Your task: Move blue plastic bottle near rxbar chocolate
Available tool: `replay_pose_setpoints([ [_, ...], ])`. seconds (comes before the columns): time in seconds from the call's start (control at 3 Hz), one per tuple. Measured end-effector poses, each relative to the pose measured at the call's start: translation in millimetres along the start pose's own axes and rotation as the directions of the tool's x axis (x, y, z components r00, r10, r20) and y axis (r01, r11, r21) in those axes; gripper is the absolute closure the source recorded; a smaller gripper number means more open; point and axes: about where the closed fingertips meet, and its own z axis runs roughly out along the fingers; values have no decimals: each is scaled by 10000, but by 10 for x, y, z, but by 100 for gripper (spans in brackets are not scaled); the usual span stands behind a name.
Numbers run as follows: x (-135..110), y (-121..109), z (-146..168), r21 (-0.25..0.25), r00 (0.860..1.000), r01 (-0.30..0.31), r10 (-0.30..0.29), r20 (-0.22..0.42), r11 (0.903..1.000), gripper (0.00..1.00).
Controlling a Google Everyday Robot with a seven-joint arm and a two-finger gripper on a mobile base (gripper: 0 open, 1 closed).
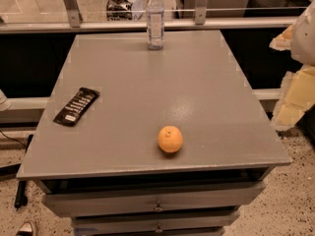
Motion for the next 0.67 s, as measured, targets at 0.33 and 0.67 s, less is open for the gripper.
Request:
replay_pose_setpoints([
  [0.33, 0, 0, 0, 0, 10000, 0, 0, 0, 10000, 0],
  [0.67, -15, -62, 44, 155, 9997, -78, 75, 235, 9998, 0],
])
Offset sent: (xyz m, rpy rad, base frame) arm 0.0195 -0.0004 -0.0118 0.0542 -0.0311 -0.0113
